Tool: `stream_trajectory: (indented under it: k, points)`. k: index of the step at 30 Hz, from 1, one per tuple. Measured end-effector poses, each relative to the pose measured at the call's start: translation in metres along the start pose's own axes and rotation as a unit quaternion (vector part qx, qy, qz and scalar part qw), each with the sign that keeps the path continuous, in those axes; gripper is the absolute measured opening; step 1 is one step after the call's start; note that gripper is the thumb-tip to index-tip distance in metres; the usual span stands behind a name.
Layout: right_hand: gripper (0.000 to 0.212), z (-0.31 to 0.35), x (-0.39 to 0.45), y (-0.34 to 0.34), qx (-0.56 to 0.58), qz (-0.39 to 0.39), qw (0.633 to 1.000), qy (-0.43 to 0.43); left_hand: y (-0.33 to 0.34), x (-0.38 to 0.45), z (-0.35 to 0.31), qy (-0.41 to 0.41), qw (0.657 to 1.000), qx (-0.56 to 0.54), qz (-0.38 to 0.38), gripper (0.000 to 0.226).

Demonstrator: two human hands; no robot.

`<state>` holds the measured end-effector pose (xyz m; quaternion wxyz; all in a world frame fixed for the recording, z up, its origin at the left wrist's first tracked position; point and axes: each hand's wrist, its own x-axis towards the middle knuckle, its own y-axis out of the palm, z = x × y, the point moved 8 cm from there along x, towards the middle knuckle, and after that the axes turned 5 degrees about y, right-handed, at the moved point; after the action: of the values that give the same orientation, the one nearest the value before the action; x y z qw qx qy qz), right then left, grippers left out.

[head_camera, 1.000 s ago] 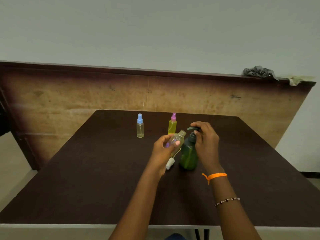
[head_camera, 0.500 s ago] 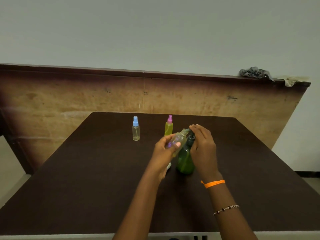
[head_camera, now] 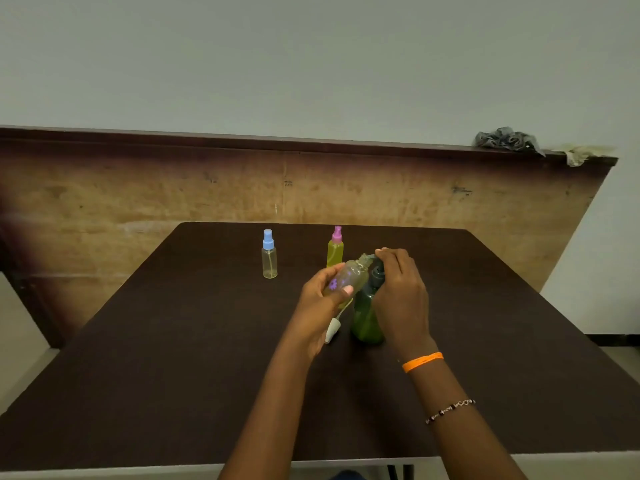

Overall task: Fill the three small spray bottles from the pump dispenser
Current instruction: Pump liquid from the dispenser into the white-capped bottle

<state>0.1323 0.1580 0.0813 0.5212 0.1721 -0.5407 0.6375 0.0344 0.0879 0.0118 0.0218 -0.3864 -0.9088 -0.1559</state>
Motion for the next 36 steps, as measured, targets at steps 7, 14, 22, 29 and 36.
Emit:
stream_trajectory:
  k: [7,14,22,29,36]
  points:
    - [0.043,-0.007,-0.01,0.011,0.008,-0.002,1.0,0.001,-0.008,-0.002,-0.002,0.014,0.999,0.027,-0.011,0.045]
    - [0.045,0.006,-0.002,0.0,-0.007,0.001,1.0,-0.003,-0.024,-0.003,-0.01,0.028,0.995,-0.034,-0.09,0.039]
    - [0.043,-0.008,-0.014,0.01,0.011,-0.019,1.0,0.011,-0.021,-0.003,-0.009,0.019,0.988,-0.101,-0.119,0.036]
    - [0.048,0.001,-0.001,-0.001,-0.018,-0.013,1.0,0.004,-0.021,-0.002,-0.011,0.012,0.984,-0.146,-0.103,0.039]
    - [0.037,-0.006,-0.011,0.01,-0.018,-0.04,0.999,-0.011,-0.021,-0.002,-0.008,0.005,0.983,-0.14,-0.121,0.041]
